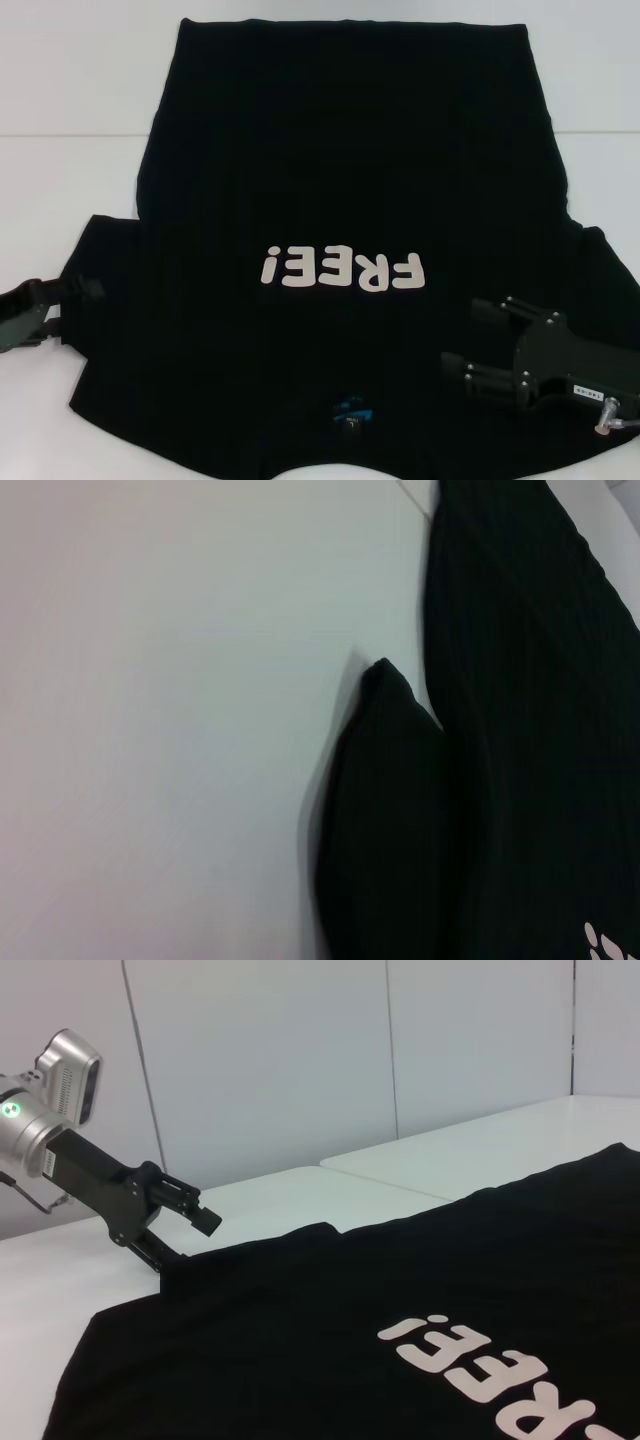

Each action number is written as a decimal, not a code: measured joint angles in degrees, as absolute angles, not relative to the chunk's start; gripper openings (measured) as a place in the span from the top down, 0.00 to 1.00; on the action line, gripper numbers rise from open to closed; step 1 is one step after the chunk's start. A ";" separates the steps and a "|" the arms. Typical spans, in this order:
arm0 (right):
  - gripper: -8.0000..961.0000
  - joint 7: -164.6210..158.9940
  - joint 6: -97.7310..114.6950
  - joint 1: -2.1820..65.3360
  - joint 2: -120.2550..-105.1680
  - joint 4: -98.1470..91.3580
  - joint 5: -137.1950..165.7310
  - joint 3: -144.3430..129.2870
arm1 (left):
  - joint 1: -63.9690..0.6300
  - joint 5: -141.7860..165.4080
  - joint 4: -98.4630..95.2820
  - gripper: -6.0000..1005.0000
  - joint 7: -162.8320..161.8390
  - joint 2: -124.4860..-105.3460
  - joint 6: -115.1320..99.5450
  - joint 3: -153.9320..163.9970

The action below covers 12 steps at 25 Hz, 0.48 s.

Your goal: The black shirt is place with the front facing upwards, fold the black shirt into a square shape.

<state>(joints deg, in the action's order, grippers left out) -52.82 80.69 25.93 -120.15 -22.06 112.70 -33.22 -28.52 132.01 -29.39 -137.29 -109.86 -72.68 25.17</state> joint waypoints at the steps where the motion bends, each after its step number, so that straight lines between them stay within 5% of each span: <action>1: 0.08 -52.82 80.69 25.92 -120.14 -22.06 112.71 -33.22 | -28.57 131.98 -29.38 0.13 -137.29 -109.89 -72.68 25.17; 12: 0.08 -52.82 81.10 25.92 -120.14 -22.06 112.63 -33.22 | -29.83 132.12 -30.33 0.17 -137.37 -109.66 -72.66 30.06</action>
<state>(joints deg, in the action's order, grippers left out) -52.82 81.10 25.92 -120.14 -22.06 112.63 -33.23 -29.83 132.12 -30.33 -137.37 -109.66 -72.66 30.06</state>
